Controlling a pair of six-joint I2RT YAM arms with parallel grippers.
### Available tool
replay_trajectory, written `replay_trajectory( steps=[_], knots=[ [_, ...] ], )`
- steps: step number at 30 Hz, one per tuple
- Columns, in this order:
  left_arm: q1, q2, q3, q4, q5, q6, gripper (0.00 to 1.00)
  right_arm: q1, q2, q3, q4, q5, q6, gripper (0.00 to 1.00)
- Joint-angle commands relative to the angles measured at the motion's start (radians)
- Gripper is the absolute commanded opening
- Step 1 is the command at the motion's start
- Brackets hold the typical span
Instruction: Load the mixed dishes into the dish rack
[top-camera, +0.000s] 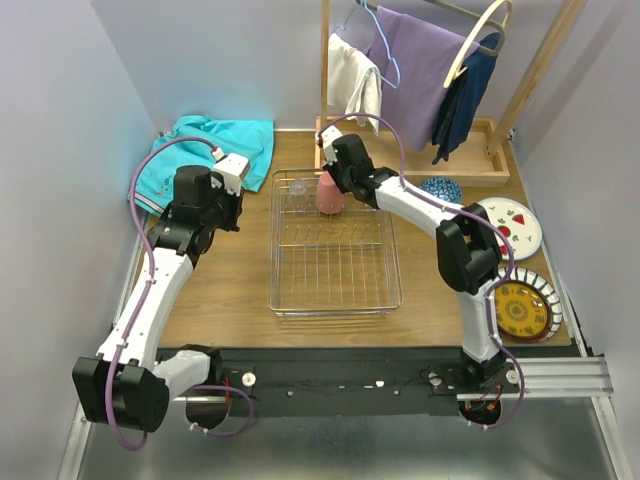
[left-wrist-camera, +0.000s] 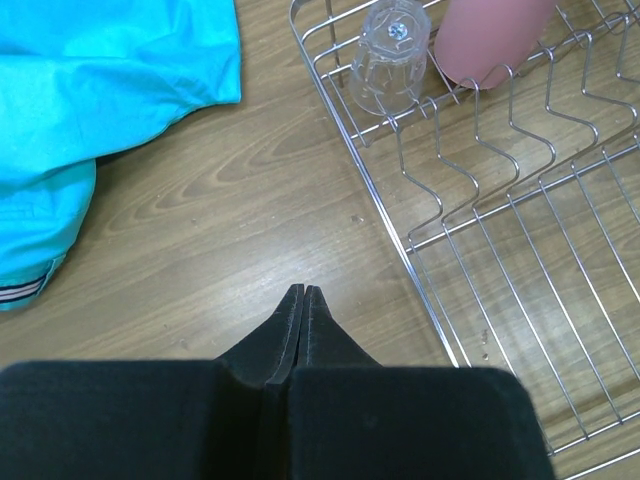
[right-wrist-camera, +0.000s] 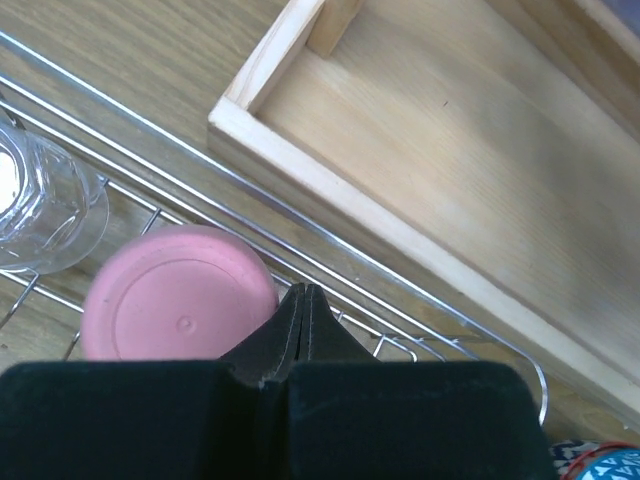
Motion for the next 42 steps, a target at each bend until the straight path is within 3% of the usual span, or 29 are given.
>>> replay_trajectory(
  steps=[1,11,26,30,42],
  knots=[
    [0.006,0.02,0.013,0.027,0.018,-0.015,0.0,0.018,0.048,0.041,-0.038,0.001,0.033,0.01],
    [0.011,0.052,0.016,0.055,0.028,-0.034,0.0,0.031,0.097,0.092,-0.03,0.017,0.047,0.01],
    [0.012,0.083,0.013,0.098,0.051,-0.066,0.0,0.021,0.008,-0.064,-0.018,0.176,-0.009,0.01],
    [0.012,0.093,0.029,0.099,0.079,-0.074,0.27,-0.004,-0.045,-0.087,-0.059,0.196,-0.03,0.01],
    [0.012,0.093,0.039,0.145,0.12,-0.094,0.43,-0.074,-0.212,-0.138,-0.144,0.196,-0.059,0.01]
  ],
)
